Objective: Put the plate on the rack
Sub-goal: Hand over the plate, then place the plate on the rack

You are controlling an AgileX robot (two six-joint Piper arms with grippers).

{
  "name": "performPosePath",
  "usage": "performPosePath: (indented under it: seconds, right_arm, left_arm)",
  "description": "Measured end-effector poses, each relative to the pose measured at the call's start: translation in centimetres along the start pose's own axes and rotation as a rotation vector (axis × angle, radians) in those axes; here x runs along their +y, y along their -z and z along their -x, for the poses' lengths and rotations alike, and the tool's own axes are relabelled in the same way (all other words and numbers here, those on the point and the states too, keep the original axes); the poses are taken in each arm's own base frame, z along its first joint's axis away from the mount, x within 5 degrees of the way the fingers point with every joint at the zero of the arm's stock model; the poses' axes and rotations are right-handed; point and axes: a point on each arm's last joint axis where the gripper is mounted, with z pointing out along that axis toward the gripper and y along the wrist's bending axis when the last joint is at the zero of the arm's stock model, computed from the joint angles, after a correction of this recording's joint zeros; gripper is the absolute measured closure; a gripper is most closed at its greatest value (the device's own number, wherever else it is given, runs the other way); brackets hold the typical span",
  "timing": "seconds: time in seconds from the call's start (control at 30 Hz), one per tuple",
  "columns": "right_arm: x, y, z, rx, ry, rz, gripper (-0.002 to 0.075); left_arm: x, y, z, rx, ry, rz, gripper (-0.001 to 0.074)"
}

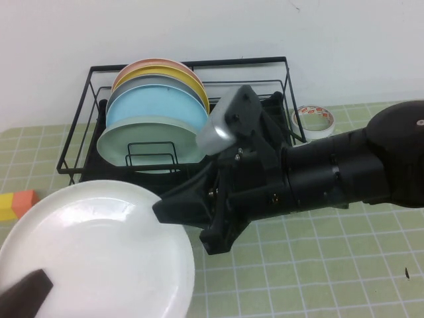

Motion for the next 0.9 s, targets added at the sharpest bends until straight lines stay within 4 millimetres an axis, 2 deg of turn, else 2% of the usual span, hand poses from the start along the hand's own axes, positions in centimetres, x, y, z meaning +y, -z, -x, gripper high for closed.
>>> performPosePath:
  seconds: [0.1,0.23,0.33,0.47,0.53,0.6,0.7,0.73,0.8,0.9]
  right_arm:
    - [0.2,0.1,0.5,-0.006,0.033,0.025,0.0645]
    - [1.4,0.7,2.3,-0.042,0.073,0.115,0.0482]
    - [2.5,1.4,3.9,-0.075,0.118,0.163,0.0384]
    - [2.9,3.2,6.1,-0.127,0.186,0.157,0.0355]
    - [3.5,4.4,7.1,-0.138,0.243,0.142,0.0379]
    - [3.9,5.6,7.4,-0.113,0.322,0.111,0.0445]
    - [4.8,7.5,7.3,-0.018,0.456,0.052,0.062]
    - [5.0,8.0,7.1,0.017,0.479,0.035,0.065]
    - [5.2,9.0,6.5,0.116,0.512,-0.013,0.0693]
    - [5.0,10.2,5.6,0.27,0.52,-0.089,0.0715]
  left_arm:
    - [0.1,0.0,0.3,-0.029,-0.125,0.009,0.0624]
    - [0.5,0.0,0.5,-0.052,-0.336,0.062,0.0626]
    - [0.8,0.0,1.2,-0.113,-0.415,0.109,0.0626]
    - [1.3,0.3,2.4,-0.225,-0.52,0.207,0.0626]
    - [1.5,0.5,2.7,-0.252,-0.619,0.253,0.0626]
    - [1.5,0.4,2.8,-0.237,-0.755,0.275,0.0626]
    - [1.3,0.2,2.4,-0.178,-0.932,0.253,0.0626]
    - [1.2,0.1,2.4,-0.157,-0.979,0.238,0.0626]
    - [0.9,-0.3,2.3,-0.108,-1.053,0.194,0.0626]
    - [0.3,-0.9,3.0,-0.064,-1.125,0.144,0.0626]
